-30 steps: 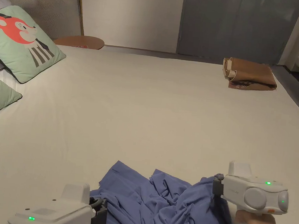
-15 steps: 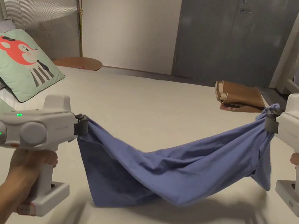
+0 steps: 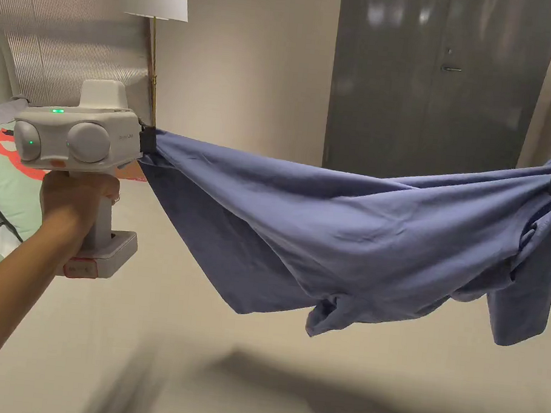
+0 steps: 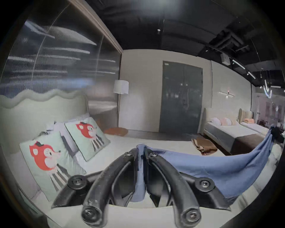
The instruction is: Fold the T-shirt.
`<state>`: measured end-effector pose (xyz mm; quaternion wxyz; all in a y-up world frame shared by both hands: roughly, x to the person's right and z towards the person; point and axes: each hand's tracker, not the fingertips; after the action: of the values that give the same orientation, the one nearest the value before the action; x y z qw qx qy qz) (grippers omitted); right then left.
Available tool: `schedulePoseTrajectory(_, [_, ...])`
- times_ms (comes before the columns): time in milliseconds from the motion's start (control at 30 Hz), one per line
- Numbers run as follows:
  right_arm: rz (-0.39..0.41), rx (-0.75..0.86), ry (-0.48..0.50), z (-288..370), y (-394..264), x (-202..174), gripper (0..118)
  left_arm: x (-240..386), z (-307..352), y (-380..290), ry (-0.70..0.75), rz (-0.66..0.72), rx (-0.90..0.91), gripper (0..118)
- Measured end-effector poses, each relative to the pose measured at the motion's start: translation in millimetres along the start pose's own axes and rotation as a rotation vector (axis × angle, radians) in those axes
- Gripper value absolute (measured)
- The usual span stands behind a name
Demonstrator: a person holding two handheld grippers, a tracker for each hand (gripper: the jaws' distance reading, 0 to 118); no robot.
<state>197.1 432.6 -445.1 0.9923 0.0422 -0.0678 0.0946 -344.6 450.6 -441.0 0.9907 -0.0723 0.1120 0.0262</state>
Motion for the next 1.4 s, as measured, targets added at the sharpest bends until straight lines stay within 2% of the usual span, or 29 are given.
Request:
schedulePoseTrajectory(100, [0.021,-0.009,-0.009,-18.7,-17.0,-10.4,6,2.9,-17.9,-4.9,0.021,-0.026,0.058,3])
schedulePoseTrajectory(300, [0.013,-0.101,0.021,-36.7,-78.0,-32.0,6,-5.1,-45.1,-58.0,0.064,-0.037,-0.033,3])
schedulePoseTrajectory(567, [-0.070,-0.318,0.083,-12.8,-168.8,-50.9,6,-29.6,-37.8,-169.7,0.072,-0.069,-0.212,3])
schedulePoseTrajectory(800, [-0.127,-0.501,0.113,52.4,-234.7,-42.7,6,-50.9,28.7,-259.6,0.067,-0.094,-0.361,3])
schedulePoseTrajectory(1000, [-0.150,-0.611,0.130,132.7,-260.6,-29.6,6,-64.0,107.1,-316.0,0.054,-0.123,-0.468,3])
schedulePoseTrajectory(1200, [-0.128,-0.655,0.127,205.2,-284.3,-17.3,6,-77.6,174.9,-347.8,0.069,-0.090,-0.528,3])
schedulePoseTrajectory(1400, [-0.167,-0.735,0.126,271.5,-300.6,2.1,6,-94.7,244.2,-365.4,0.080,-0.081,-0.586,3])
